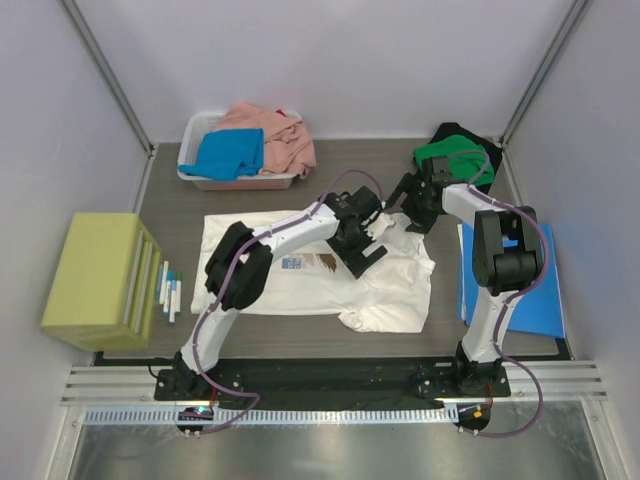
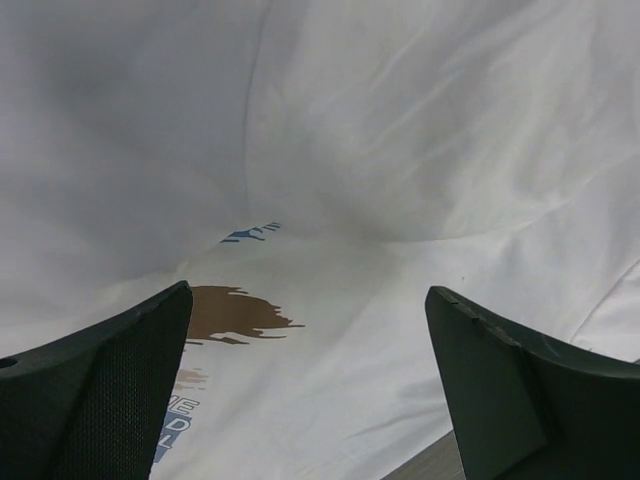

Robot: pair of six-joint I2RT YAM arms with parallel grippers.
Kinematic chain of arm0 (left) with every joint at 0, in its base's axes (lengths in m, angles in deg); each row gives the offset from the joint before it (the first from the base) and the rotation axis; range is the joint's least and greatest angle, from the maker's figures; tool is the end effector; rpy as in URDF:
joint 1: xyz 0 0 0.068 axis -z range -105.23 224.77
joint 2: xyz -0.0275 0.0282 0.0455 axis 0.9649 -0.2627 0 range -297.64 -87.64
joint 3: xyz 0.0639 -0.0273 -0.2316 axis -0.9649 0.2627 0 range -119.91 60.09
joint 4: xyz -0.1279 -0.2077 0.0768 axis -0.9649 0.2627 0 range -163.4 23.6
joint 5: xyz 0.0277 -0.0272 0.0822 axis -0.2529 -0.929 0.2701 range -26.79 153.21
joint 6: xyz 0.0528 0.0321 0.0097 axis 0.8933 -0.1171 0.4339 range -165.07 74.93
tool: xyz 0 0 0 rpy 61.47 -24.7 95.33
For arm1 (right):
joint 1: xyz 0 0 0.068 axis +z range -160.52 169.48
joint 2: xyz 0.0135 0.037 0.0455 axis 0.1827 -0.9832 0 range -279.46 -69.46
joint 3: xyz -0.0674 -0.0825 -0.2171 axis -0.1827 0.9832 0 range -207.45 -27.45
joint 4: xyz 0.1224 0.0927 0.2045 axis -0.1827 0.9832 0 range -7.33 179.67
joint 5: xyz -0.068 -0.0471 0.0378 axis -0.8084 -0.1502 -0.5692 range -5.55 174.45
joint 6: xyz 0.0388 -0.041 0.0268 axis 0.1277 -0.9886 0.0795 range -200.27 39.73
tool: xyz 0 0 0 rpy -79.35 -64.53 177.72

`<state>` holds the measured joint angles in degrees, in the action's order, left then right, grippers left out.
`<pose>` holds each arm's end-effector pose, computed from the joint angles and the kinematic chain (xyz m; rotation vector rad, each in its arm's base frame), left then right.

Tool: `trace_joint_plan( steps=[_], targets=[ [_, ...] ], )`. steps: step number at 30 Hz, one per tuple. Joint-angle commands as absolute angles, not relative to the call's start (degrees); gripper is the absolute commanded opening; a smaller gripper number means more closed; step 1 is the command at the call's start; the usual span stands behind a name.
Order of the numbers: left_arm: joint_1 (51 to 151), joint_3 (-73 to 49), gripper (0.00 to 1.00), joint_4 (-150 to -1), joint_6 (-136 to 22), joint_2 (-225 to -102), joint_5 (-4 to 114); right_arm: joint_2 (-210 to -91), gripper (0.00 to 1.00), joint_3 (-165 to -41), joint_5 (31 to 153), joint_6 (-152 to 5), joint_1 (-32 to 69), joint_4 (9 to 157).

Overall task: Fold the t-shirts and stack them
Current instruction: Fold the tshirt

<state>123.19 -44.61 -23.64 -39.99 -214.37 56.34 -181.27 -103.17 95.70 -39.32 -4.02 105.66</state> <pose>0.2881 -0.3331 0.1500 1.3175 2.5521 -0.3303 0.3931 0.0542 0.1331 0.7219 2.5757 0.5389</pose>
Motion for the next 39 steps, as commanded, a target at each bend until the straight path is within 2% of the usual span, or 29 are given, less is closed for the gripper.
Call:
trace_joint_plan(
  steps=[1,8,19,27,30,33,37,39],
  targets=[
    [124.43,-47.04,1.00,-26.46,-44.01,-213.76,58.02,-183.55,1.00,-101.01,97.02,-38.79,-3.76,104.03],
    [126.01,-45.81,1.00,-30.42,-47.97,-213.93,57.59,-183.81,0.99,-99.61,97.46,-38.61,-3.05,103.42],
    [129.88,-49.24,1.00,-26.20,-50.70,-218.41,51.35,-182.41,0.98,-98.99,96.93,-38.52,-3.05,103.33],
    [129.88,-48.27,0.89,-26.73,-50.53,-218.07,51.17,-179.51,0.98,-97.94,92.63,-40.10,-3.05,105.08],
    [129.79,-48.27,0.84,-26.56,-49.73,-217.54,51.96,-178.98,0.98,-97.15,92.54,-40.46,-3.05,105.35],
    [129.79,-48.19,0.71,-26.38,-49.12,-216.49,52.14,-179.15,0.98,-96.53,92.54,-40.63,-3.05,105.26],
    [129.79,-47.05,0.44,-26.73,-48.15,-214.21,53.28,-179.50,0.98,-96.18,92.71,-40.72,-3.05,105.26],
    [129.79,-46.61,0.35,-26.90,-47.62,-213.67,53.63,-179.59,0.98,-96.26,92.63,-40.72,-3.05,105.17]
  ],
)
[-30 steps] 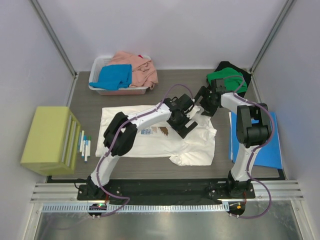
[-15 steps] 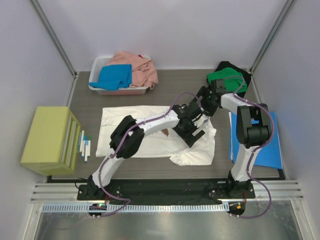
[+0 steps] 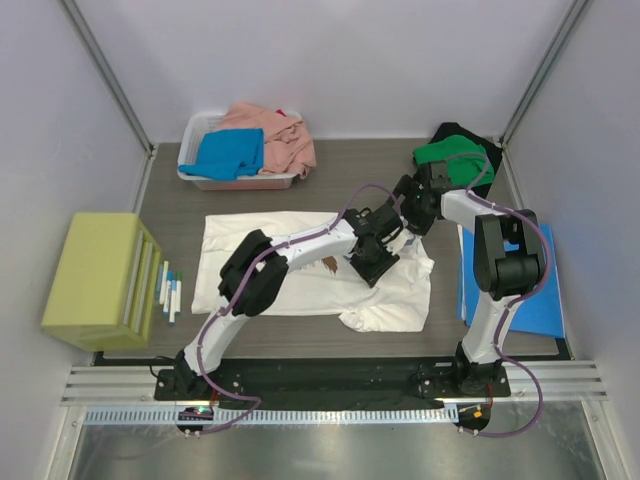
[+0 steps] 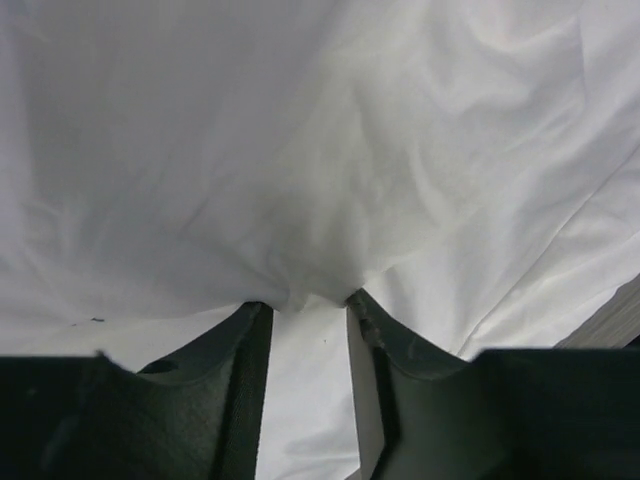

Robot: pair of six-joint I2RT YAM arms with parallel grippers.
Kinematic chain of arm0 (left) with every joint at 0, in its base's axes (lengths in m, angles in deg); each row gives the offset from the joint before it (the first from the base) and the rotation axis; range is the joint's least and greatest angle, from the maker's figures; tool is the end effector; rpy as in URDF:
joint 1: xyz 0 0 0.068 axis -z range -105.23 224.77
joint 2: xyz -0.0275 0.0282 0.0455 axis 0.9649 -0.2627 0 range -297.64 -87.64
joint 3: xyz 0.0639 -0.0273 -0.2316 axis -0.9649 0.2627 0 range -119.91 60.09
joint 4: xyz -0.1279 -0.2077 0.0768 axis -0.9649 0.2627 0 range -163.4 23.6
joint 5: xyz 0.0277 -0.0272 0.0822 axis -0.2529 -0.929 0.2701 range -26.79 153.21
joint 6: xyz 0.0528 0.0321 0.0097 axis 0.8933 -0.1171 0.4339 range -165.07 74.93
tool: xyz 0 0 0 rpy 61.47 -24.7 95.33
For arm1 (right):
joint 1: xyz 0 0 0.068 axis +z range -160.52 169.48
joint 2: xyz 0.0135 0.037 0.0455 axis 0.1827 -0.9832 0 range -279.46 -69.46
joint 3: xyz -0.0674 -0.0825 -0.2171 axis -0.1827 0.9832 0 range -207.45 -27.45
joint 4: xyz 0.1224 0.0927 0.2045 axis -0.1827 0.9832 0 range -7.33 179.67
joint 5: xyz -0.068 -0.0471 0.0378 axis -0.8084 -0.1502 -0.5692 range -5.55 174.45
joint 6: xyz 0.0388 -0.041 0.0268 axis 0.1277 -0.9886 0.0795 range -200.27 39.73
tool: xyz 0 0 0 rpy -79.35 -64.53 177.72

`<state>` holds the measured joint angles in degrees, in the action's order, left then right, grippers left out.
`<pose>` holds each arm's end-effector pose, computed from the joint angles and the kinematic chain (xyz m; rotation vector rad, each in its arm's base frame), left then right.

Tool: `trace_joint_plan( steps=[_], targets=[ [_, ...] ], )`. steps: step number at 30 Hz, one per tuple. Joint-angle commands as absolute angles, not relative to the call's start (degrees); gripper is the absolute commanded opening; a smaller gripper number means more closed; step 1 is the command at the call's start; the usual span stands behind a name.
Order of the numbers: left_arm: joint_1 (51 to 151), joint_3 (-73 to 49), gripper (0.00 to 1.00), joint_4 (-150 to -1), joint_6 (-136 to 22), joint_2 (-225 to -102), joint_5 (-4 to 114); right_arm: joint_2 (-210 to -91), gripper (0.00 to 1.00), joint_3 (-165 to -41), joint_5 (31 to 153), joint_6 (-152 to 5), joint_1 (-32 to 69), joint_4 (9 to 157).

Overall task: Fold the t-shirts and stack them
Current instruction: Fold the tshirt

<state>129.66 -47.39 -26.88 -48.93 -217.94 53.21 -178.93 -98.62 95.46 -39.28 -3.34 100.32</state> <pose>0.2555 -0.3777 0.1398 1.2797 2.5741 -0.4762 0.3855 0.0578 0.1312 0.6876 2.5295 0.5582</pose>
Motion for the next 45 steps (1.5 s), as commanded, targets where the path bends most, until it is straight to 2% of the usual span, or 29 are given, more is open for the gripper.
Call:
trace_joint_plan(
  steps=[1,3,9,11,19,26,29,32,33,35,36,41,44,45],
  targets=[
    [129.79,-46.34,0.24,-26.82,-47.62,-213.58,53.89,-179.59,0.98,-96.35,92.89,-40.72,-3.05,105.26],
    [129.79,-45.99,0.12,-26.47,-47.10,-213.32,54.25,-179.59,0.98,-96.26,92.89,-40.72,-3.05,105.26],
    [129.79,-46.25,0.07,-25.15,-45.34,-211.92,55.65,-179.68,0.98,-96.09,92.63,-40.81,-3.05,105.17],
    [129.79,-46.69,0.01,-24.71,-45.34,-211.04,55.92,-179.77,0.98,-96.09,92.63,-40.81,-3.05,105.26],
    [129.79,-50.47,0.00,-20.41,-42.70,-206.65,55.66,-179.94,0.98,-96.44,92.45,-40.90,-3.05,105.26],
    [129.79,-54.33,0.02,-8.82,-37.71,-207.07,43.38,-179.94,0.98,-96.53,92.10,-40.98,-3.14,105.52],
    [129.88,-56.27,0.08,0.93,-30.61,-209.00,37.57,-179.94,0.98,-96.62,92.19,-40.90,-3.05,105.70],
    [129.96,-55.84,0.22,9.11,-25.32,-210.06,33.51,-179.94,0.98,-96.62,92.27,-40.81,-3.05,105.70],
    [129.96,-54.96,0.51,10.96,-23.47,-210.15,33.59,-179.94,0.98,-96.70,92.19,-40.72,-3.05,105.61],
    [129.96,-53.64,0.87,10.98,-22.58,-209.81,34.21,-180.03,0.98,-96.70,92.45,-40.72,-3.05,105.61],
    [129.88,-52.24,1.00,10.19,-22.66,-209.46,35.17,-180.03,0.98,-96.70,92.36,-40.63,-3.05,105.61],
    [129.61,-47.14,1.00,-1.99,-26.96,-207.35,39.91,-179.77,0.98,-96.70,92.10,-40.72,-3.05,105.79],
    [126.29,-43.62,1.00,-8.59,-29.33,-206.99,42.03,-179.50,0.98,-96.97,90.52,-41.07,-3.14,106.31],
    [122.01,-42.66,1.00,-9.76,-30.04,-207.17,40.81,-179.50,0.98,-97.05,89.56,-41.25,-3.23,106.32]
  ],
)
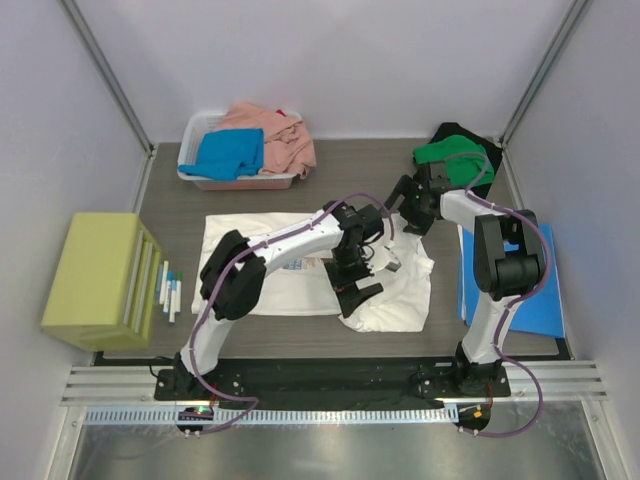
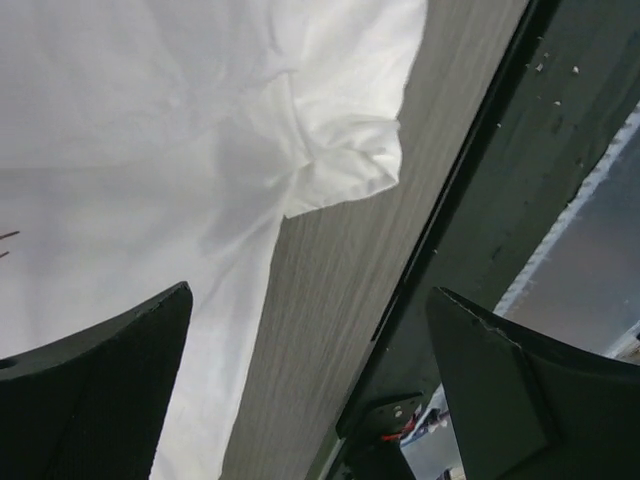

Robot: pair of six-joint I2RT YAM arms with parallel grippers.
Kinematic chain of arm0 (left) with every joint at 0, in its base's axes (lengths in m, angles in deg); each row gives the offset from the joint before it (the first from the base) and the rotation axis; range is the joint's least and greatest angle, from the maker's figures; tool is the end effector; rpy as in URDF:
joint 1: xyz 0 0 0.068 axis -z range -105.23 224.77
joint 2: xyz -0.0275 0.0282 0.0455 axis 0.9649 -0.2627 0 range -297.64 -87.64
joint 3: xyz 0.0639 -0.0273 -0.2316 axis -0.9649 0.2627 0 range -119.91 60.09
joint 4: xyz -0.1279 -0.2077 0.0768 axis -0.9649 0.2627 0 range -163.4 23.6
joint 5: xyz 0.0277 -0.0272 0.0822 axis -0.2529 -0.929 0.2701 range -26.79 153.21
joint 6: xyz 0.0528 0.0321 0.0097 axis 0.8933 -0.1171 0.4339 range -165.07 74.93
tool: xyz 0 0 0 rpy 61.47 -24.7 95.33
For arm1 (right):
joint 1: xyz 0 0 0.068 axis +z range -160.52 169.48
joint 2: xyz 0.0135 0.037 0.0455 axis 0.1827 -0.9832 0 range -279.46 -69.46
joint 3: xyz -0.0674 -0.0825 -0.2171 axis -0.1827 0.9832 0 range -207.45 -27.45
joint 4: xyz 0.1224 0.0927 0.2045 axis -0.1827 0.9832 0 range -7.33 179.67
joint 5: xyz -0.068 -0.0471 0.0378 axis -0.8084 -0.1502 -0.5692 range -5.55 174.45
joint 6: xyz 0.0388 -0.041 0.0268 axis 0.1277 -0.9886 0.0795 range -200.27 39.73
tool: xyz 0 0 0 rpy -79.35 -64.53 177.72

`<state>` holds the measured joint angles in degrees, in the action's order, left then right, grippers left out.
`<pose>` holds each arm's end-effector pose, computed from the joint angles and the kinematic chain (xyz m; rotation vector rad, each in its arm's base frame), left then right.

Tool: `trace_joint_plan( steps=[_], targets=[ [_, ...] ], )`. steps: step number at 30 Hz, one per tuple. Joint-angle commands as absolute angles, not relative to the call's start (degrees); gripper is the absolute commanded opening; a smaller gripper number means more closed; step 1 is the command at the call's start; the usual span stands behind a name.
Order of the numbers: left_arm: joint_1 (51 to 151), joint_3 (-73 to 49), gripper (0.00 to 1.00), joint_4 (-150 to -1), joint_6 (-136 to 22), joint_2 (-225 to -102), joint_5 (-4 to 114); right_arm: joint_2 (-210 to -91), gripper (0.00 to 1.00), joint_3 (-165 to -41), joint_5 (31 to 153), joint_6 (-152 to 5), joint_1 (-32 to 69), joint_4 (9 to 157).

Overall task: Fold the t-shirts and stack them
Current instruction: Fold the tshirt

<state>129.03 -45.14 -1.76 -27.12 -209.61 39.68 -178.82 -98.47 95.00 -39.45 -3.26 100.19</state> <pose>0.2136 -0.3292 0.1812 -1.7635 -2.4027 0.6031 0.3852 0.0579 0.1312 0.6842 2.5271 0.5483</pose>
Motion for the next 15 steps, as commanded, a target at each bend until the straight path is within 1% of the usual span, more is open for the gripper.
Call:
trace_joint_plan(
  steps=[1,4,9,15],
  targets=[
    [119.36,-42.74,1.00,-10.55,-31.96,-207.43,39.06,-179.59,0.98,-97.40,89.03,-41.34,-3.40,106.49],
    [109.07,-43.88,1.00,-12.66,-33.91,-208.22,39.04,-180.29,0.98,-98.63,88.58,-41.51,-3.93,107.02],
    [92.39,-46.87,1.00,-13.72,-34.88,-206.29,34.65,-181.17,0.98,-99.34,88.76,-41.60,-4.20,107.28],
    [79.44,-45.12,1.00,-16.71,-35.76,-206.37,34.65,-180.74,0.98,-98.46,89.20,-41.60,-4.28,107.02]
  ],
)
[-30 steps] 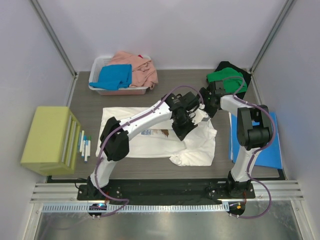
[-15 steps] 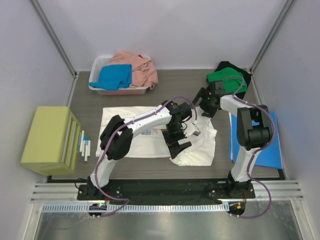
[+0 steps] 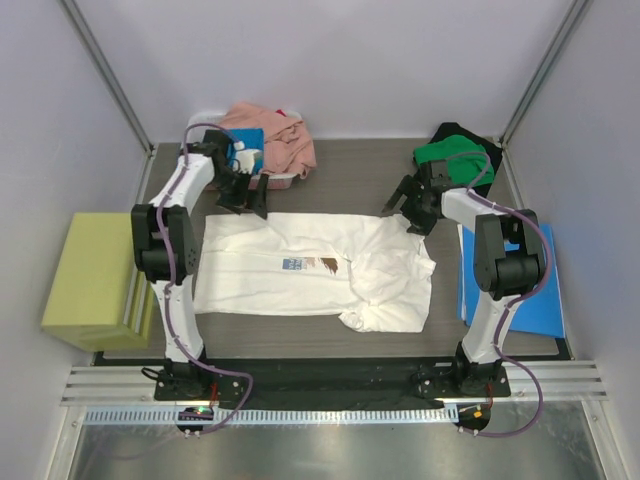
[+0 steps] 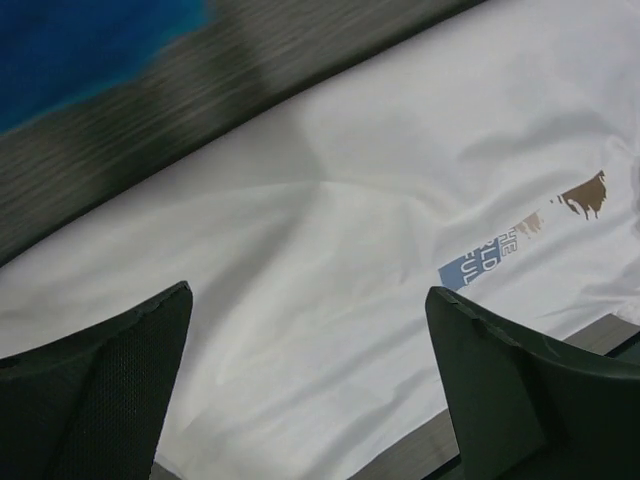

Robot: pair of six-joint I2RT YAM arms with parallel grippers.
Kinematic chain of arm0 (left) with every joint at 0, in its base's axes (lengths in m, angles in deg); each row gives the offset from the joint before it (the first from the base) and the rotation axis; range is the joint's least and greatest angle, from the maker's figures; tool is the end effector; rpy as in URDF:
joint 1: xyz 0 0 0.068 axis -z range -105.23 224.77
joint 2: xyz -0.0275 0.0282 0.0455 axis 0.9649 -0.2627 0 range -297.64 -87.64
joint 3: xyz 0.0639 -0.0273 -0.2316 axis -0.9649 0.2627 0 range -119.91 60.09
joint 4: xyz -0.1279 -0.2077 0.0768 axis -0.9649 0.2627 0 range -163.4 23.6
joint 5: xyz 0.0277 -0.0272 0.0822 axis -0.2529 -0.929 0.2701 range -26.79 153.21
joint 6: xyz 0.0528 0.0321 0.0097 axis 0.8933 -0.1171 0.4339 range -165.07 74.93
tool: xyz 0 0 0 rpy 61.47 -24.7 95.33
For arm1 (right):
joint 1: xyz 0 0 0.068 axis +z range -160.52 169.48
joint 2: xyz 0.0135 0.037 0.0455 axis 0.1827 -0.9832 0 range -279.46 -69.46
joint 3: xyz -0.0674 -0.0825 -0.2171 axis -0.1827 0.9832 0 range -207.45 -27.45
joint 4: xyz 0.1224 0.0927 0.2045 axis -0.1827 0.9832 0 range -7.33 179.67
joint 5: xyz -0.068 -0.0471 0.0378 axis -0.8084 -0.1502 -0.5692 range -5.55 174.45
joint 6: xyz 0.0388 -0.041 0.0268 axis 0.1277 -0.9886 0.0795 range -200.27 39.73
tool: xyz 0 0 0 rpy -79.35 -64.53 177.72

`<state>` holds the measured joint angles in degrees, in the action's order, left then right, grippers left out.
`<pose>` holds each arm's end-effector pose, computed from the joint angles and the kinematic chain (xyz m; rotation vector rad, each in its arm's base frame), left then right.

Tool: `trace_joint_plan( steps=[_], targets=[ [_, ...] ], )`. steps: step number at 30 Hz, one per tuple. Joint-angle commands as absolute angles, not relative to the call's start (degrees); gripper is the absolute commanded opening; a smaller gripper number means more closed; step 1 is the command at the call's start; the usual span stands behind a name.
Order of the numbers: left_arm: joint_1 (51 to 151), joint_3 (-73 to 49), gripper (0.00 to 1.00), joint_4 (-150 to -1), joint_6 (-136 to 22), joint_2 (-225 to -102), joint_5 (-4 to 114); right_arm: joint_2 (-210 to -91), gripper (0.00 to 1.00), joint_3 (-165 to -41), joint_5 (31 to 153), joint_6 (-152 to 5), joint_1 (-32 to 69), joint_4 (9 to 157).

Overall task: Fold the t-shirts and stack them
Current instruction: Fold the tshirt

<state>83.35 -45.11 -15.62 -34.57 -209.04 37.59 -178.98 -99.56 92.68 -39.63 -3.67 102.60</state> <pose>0.4113 -0.0828 0.1899 0.5507 2.7369 -0.6279 0.3856 0.0532 0.1327 0.7122 2.5371 0.4846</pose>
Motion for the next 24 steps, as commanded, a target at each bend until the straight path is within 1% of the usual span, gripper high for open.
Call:
trace_joint_plan(
  steps=[1,8,16,24],
  targets=[
    [78.47,-44.33,1.00,-17.06,-35.67,-206.55,34.91,-180.47,0.98,-98.37,89.11,-41.60,-4.37,106.93],
    [71.88,-35.90,1.00,-21.01,-34.62,-206.91,36.23,-179.94,0.98,-98.20,89.64,-41.51,-4.63,107.11],
    [69.50,-30.44,1.00,-23.56,-33.74,-206.29,36.67,-179.77,0.98,-97.41,89.20,-41.60,-5.08,107.02],
    [66.07,-30.69,1.00,-26.20,-33.30,-207.52,38.86,-180.91,0.98,-99.07,88.14,-42.30,-7.97,107.46]
  ],
)
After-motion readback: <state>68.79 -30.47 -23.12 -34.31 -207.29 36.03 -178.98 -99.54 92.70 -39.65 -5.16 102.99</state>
